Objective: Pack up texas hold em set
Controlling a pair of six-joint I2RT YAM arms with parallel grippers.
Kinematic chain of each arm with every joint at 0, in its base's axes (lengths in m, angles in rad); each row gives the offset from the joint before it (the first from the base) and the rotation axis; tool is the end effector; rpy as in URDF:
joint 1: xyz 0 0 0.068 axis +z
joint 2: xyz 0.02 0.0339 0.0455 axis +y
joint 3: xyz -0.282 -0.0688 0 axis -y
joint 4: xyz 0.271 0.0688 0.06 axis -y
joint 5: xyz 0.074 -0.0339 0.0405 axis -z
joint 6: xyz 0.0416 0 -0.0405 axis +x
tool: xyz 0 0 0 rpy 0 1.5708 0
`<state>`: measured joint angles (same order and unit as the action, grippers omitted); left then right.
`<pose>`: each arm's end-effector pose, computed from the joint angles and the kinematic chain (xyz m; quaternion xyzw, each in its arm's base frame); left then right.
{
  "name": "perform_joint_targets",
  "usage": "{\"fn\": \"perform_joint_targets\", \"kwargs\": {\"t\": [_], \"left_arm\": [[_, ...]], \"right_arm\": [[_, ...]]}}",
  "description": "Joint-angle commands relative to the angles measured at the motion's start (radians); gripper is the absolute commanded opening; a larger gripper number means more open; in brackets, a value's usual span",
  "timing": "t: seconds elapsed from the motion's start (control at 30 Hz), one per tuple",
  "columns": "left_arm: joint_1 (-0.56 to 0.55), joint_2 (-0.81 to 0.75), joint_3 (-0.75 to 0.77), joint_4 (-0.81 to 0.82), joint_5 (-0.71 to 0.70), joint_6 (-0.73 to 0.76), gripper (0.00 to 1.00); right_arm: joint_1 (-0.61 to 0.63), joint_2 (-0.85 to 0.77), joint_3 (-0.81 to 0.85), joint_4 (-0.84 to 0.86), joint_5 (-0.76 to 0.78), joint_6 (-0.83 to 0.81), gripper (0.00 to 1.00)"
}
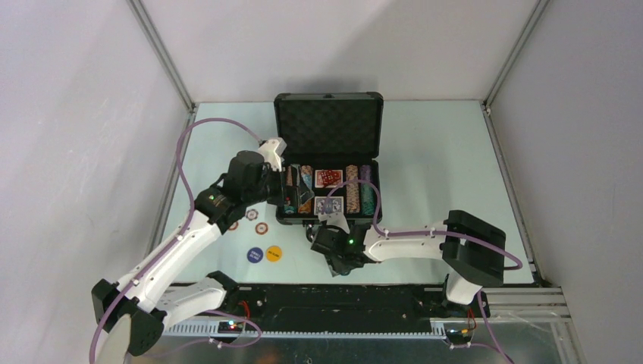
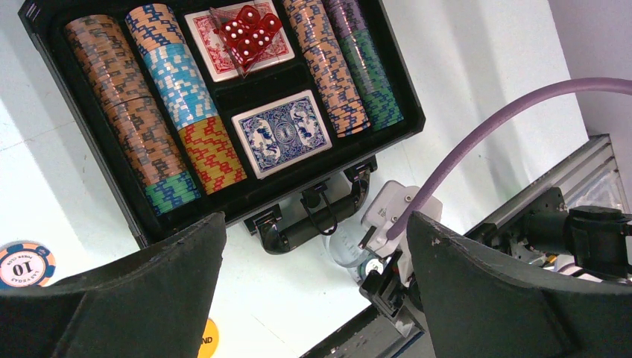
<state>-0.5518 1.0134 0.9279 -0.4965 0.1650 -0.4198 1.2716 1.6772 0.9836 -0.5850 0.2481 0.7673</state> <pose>0.2026 -0.1327 0.3262 0.0969 0.8728 -0.2849 0.3843 0.1069 0.3120 0.1573 -0.2275 0.9552 0.0589 0.1799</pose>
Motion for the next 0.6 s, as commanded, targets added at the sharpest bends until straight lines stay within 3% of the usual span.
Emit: {"fn": "perform_joint_targets", "kwargs": {"t": [0.0,0.37,0.57], "left_arm": [[0.007,-0.007,-0.007,0.011,0.016,-0.010,0.96],[0.008,-0.006,-0.007,0.012,0.016,-0.013,0.96],[0.008,-0.006,-0.006,0.011,0.016,-0.011,0.96]], "right_arm": [[0.010,-0.032,-0.027,0.000,-0.022,0.036,0.56],[0.011,-0.035,-0.028,-0.005,-0.016,0.036,0.42],[0.010,-0.066,-0.028,-0.018,0.009,0.037,0.40]]}}
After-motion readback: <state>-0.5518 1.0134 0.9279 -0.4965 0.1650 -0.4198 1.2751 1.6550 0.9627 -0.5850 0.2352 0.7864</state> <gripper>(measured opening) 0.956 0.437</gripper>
